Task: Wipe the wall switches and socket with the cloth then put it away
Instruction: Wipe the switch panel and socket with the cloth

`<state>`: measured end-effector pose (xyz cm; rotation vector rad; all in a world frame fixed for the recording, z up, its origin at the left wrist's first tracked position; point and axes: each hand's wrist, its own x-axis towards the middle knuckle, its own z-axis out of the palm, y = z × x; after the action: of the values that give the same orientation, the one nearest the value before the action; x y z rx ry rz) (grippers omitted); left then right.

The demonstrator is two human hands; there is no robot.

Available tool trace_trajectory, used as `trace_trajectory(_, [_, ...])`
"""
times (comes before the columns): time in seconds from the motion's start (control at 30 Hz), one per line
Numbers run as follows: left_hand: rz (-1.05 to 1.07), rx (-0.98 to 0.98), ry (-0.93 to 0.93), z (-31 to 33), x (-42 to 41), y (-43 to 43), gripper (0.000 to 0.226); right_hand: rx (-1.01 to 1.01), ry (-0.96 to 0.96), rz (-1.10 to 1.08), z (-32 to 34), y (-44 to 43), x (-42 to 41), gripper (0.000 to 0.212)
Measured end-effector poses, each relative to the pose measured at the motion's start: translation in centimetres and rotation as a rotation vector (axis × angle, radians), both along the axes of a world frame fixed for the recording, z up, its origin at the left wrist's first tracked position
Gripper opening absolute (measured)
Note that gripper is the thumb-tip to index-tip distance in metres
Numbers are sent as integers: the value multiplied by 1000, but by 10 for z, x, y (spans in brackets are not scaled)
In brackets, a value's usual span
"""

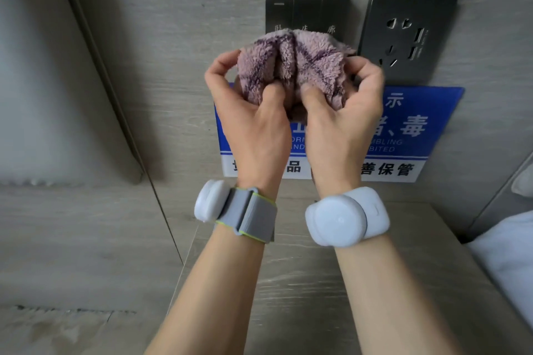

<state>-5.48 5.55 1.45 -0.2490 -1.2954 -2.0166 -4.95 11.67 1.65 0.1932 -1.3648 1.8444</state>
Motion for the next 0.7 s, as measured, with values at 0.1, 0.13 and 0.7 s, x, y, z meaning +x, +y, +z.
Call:
trace_trajectory(0.1, [42, -12, 1, 4, -4, -3, 38, 12, 41, -60, 2, -1, -6, 34])
trace_trajectory(0.13, [54, -33, 8, 3, -5, -4, 35, 11, 63, -54, 3, -2, -8, 33])
trace_trajectory(0.7, [64, -123, 34, 8, -5, -13, 39, 89, 95, -114, 14, 2, -4, 28])
